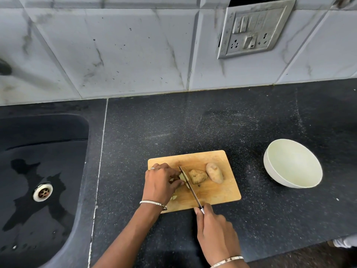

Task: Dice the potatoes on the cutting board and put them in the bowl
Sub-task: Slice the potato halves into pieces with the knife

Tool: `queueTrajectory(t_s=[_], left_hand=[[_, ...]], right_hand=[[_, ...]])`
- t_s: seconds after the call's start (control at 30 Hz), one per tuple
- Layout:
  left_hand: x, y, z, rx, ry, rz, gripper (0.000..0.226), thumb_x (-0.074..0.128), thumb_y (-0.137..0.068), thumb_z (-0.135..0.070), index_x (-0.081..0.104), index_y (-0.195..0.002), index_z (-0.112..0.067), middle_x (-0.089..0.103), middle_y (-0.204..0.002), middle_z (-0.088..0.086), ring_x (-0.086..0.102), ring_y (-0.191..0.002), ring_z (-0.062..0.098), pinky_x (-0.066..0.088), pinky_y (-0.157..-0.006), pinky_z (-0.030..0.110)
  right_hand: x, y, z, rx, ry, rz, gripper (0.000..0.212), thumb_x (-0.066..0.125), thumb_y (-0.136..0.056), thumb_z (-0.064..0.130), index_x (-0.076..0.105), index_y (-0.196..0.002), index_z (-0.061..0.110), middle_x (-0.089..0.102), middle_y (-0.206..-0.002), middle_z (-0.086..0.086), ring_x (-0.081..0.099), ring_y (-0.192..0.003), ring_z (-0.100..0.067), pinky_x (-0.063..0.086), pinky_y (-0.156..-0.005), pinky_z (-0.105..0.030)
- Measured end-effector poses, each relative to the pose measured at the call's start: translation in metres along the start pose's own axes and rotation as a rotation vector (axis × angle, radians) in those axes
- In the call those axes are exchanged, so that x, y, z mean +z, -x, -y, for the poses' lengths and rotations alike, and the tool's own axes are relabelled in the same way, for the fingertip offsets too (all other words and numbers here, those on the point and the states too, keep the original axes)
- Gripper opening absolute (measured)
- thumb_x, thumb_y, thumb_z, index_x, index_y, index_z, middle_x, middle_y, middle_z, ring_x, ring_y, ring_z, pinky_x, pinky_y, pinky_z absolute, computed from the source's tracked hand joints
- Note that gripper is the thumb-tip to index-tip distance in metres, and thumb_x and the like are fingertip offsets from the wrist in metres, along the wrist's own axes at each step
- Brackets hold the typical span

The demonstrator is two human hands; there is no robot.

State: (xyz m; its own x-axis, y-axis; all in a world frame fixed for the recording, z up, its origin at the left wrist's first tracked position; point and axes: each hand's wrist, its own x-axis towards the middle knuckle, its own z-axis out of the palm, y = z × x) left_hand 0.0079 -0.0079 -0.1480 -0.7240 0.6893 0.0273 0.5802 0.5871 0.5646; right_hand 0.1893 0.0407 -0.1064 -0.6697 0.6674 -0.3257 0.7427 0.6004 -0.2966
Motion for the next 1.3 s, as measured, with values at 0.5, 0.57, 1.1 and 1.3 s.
queueTrajectory(t_s=[0.5, 0.57, 1.1, 1.3], left_hand=[[0.006, -0.003, 0.002, -0.01, 0.049, -0.001, 0.017, 0.081, -0.068, -0.04, 0.076, -0.081, -0.03, 0.067, -0.08, -0.012, 0.057, -0.082, 0.016, 0.047, -0.076, 0.044], [0.007, -0.002, 0.003, -0.016, 0.051, -0.011, 0.016, 0.081, -0.067, -0.04, 0.075, -0.078, -0.031, 0.066, -0.079, -0.012, 0.058, -0.082, 0.016, 0.048, -0.075, 0.044], [-0.008, 0.0, -0.006, -0.027, 0.034, 0.012, 0.02, 0.081, -0.07, -0.039, 0.075, -0.086, -0.028, 0.064, -0.082, -0.01, 0.057, -0.08, 0.014, 0.048, -0.072, 0.031], [-0.014, 0.005, -0.002, -0.013, -0.01, -0.004, 0.025, 0.08, -0.069, -0.042, 0.07, -0.086, -0.025, 0.059, -0.081, -0.01, 0.053, -0.08, 0.013, 0.041, -0.069, 0.026]], right_hand=[[0.012, -0.018, 0.012, 0.041, -0.03, 0.035, 0.038, 0.022, -0.102, 0.048, 0.048, -0.114, 0.022, 0.066, -0.101, -0.002, 0.065, -0.099, -0.028, 0.039, -0.064, -0.034], [0.012, -0.018, 0.015, 0.043, 0.014, 0.028, 0.038, 0.021, -0.103, 0.047, 0.047, -0.118, 0.022, 0.066, -0.105, -0.003, 0.065, -0.101, -0.027, 0.04, -0.065, -0.034], [-0.004, 0.017, -0.005, 0.053, 0.029, 0.066, 0.038, 0.017, -0.1, 0.054, 0.043, -0.107, 0.027, 0.065, -0.099, 0.0, 0.064, -0.101, -0.025, 0.039, -0.066, -0.032], [-0.007, 0.01, -0.014, 0.027, -0.029, -0.005, 0.037, 0.015, -0.098, 0.056, 0.037, -0.095, 0.027, 0.061, -0.082, 0.002, 0.066, -0.088, -0.024, 0.039, -0.059, -0.033]])
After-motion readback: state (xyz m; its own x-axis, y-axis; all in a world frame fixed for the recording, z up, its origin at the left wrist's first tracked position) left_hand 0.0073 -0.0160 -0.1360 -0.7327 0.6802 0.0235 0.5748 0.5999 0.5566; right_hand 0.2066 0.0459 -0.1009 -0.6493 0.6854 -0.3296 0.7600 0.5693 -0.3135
